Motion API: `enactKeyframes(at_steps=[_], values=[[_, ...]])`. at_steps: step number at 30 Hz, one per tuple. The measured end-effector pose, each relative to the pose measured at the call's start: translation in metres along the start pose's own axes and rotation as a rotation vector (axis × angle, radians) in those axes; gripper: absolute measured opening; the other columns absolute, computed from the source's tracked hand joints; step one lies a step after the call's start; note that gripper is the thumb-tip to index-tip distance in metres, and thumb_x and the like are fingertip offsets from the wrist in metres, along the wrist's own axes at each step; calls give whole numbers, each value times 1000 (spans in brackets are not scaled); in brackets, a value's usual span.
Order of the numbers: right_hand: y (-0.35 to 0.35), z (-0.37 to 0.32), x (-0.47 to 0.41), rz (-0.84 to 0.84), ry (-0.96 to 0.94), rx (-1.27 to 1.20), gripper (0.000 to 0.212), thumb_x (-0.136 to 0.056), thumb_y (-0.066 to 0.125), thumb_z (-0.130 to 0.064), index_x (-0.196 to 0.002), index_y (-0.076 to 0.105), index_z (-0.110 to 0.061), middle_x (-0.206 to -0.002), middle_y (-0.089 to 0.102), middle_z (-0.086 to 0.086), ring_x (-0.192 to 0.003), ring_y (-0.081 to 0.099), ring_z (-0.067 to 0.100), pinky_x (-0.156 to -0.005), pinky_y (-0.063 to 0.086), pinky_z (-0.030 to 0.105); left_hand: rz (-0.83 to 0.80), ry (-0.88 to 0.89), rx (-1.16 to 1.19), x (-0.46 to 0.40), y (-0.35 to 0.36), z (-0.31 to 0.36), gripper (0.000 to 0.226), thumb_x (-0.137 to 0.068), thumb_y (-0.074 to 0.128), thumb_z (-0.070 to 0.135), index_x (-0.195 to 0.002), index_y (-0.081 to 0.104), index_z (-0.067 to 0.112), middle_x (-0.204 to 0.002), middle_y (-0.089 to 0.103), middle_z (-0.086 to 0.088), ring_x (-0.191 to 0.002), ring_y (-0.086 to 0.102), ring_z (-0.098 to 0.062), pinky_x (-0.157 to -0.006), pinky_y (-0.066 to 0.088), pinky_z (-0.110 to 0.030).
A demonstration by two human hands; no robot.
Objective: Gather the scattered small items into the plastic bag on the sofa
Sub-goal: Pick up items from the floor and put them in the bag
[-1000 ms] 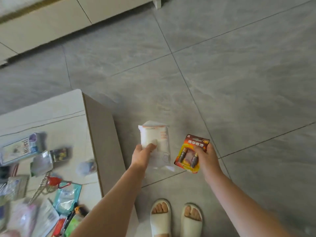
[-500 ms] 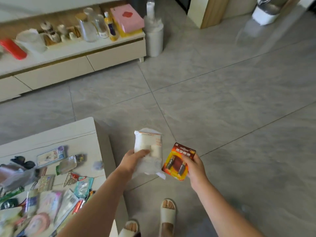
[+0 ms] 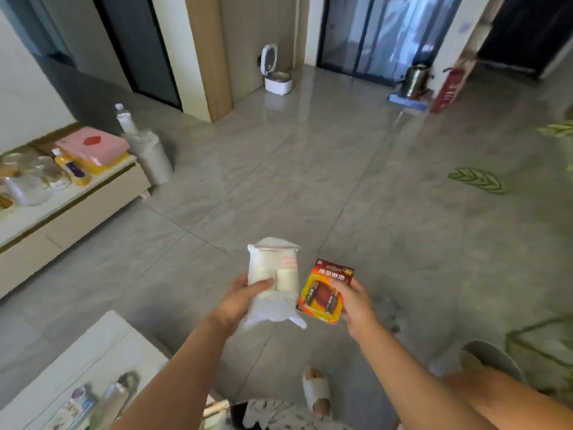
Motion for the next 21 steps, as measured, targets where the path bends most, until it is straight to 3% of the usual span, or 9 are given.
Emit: enactKeyframes(at_steps=[2, 6, 9, 13, 18, 21], values=[[-34, 3, 28, 64, -20, -62, 25, -80, 71, -26, -104, 65, -19, -95, 72, 6, -85, 69, 23, -67, 56, 33, -56, -15, -50, 17, 28, -4, 40, -80, 73, 24, -116, 61, 13, -102, 73, -12, -91, 71, -27, -72, 58, -36], [-112, 18, 80, 213, -47, -214, 22, -79, 73, -25, -99, 65, -19, -93, 71, 5, -85, 69, 24, -74, 57, 36, -255, -51, -197, 43, 103, -19, 40, -77, 73, 26, -114, 64, 14, -104, 73, -12, -94, 71, -28, -78, 57, -38], [-178, 38, 121, 321, -60, -314, 13, -79, 73, -23, -89, 65, -21, -87, 72, 3, -80, 69, 22, -71, 58, 36, -388, -65, -272, 66, 167, -39, 31, -79, 71, 23, -109, 68, 15, -103, 73, -12, -91, 71, -26, -69, 58, -32], [-267, 78, 176, 441, -43, -402, 15, -80, 72, -25, -92, 64, -22, -94, 71, 7, -88, 68, 28, -84, 56, 46, -503, -75, -414, 98, 250, -77, 17, -83, 69, 21, -99, 72, 18, -93, 75, -7, -80, 73, -18, -58, 54, -24], [-374, 149, 251, 698, -54, -564, 5, -85, 66, -14, -88, 65, -18, -76, 70, -1, -69, 66, 17, -67, 55, 31, -557, -113, -566, 134, 334, -146, 28, -81, 71, 24, -108, 69, 18, -97, 75, -3, -88, 72, -20, -73, 57, -31], [-423, 200, 299, 868, 15, -627, 3, -87, 61, -19, -90, 62, -21, -77, 68, 0, -71, 64, 18, -62, 52, 28, -609, -162, -625, 159, 380, -192, 27, -82, 70, 21, -109, 68, 18, -96, 75, -3, -88, 72, -21, -70, 55, -30]])
Point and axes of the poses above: each hand's wrist, its own x-axis away from the middle knuckle, its own y-axis out of the palm, z = x × y, the point moved 7 cm from there along -x, towards the middle knuckle
